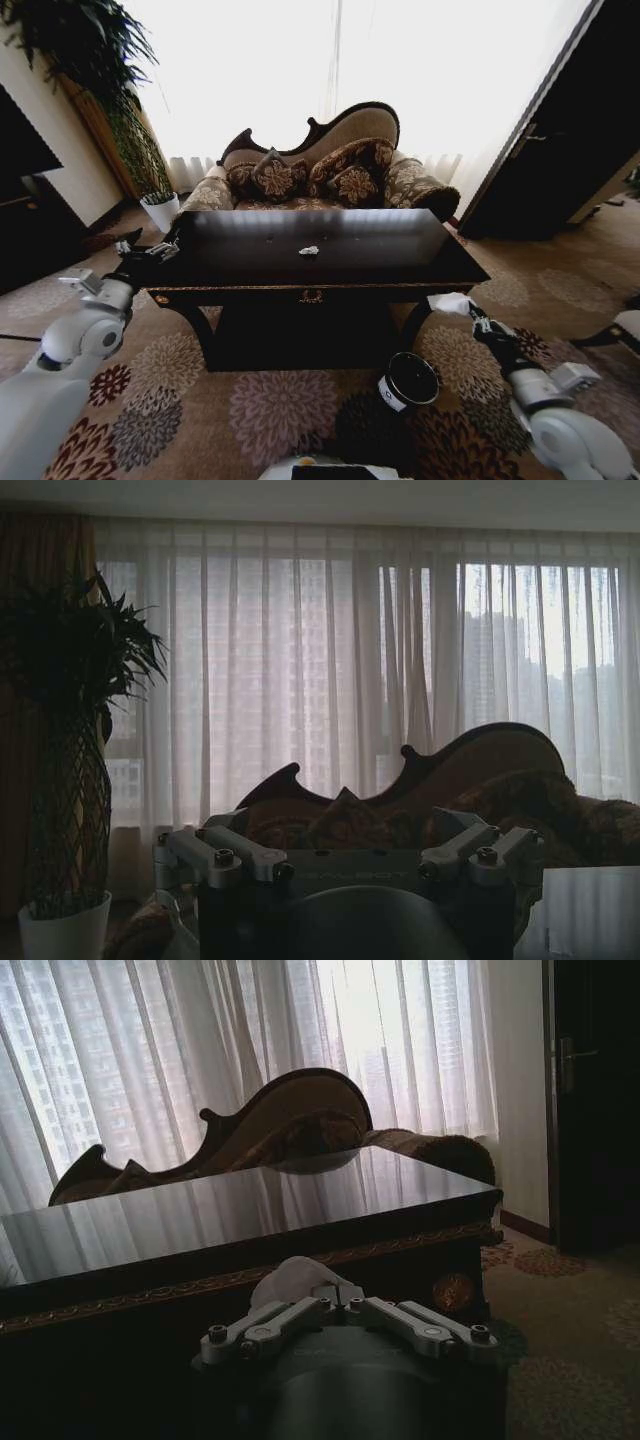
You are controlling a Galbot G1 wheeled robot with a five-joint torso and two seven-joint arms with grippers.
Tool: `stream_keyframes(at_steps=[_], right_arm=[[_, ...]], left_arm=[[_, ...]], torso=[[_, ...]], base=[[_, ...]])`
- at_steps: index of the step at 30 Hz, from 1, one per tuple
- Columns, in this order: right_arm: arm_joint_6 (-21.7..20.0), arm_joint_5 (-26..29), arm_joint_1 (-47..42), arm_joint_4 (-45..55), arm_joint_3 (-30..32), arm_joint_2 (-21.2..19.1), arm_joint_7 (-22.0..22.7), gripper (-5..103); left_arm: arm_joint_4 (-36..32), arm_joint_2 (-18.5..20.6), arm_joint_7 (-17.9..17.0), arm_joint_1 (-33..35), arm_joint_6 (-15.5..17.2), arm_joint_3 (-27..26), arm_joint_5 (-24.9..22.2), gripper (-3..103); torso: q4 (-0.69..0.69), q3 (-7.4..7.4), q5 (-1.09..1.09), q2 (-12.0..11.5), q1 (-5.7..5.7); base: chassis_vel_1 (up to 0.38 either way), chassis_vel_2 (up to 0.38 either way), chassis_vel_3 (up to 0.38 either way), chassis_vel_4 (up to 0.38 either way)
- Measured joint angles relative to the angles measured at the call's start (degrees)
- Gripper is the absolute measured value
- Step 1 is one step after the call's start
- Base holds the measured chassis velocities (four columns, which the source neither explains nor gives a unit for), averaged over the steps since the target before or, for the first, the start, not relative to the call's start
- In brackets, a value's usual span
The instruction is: Move to the front of the table and place the trash on the table into the trash bin.
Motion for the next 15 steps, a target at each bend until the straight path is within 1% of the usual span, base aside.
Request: stream_keyframes(at_steps=[2,5,6,8,9,13,14,15], right_arm=[[0.19,-0.50,0.38,-0.75,-0.74,0.23,0.00,0],[1.24,-3.25,3.27,-5.97,-4.70,1.36,-0.05,0],[1.24,-3.25,3.27,-5.97,-4.70,1.36,-0.05,0],[2.49,-5.42,5.61,-11.06,-7.43,2.17,-0.34,0],[2.49,-5.42,5.61,-11.06,-7.43,2.17,-0.34,0],[4.77,-8.62,9.28,-20.08,-10.82,3.60,-1.41,0],[4.77,-8.62,9.28,-20.08,-10.82,3.60,-1.41,0],[5.28,-9.29,10.18,-22.25,-11.33,4.00,-1.78,0]], left_arm=[[0.00,0.00,0.00,0.00,0.00,0.00,0.00,100],[0.00,0.00,0.00,0.00,0.00,0.00,0.00,100],[0.00,0.00,0.00,0.00,0.00,0.00,0.00,100],[0.00,0.00,0.00,0.00,0.00,0.00,0.00,100],[0.00,0.00,0.00,0.00,0.00,0.00,0.00,100],[0.00,0.00,0.00,0.00,0.00,0.00,0.00,100],[0.00,0.00,0.00,0.00,0.00,0.00,0.00,100],[0.00,0.01,0.00,0.00,0.00,0.00,0.00,100]], torso=[[0.00,0.00,0.00,0.00,0.00],[0.00,0.00,-0.01,-0.01,0.00],[0.00,0.00,-0.01,-0.01,0.00],[0.01,0.00,0.01,-0.01,0.00],[0.01,0.00,0.01,-0.01,0.00],[0.00,0.00,0.01,-0.01,0.00],[0.00,0.00,0.01,-0.01,0.00],[0.01,0.00,0.00,-0.01,0.00]], base=[[0.000,0.000,0.000,0.000],[0.000,0.000,0.000,0.000],[0.000,0.000,0.000,0.000],[0.000,0.000,0.000,0.000],[0.000,0.000,0.000,0.000],[0.000,0.000,0.000,0.000],[0.000,0.000,0.000,0.000],[0.000,0.000,0.000,0.000]])
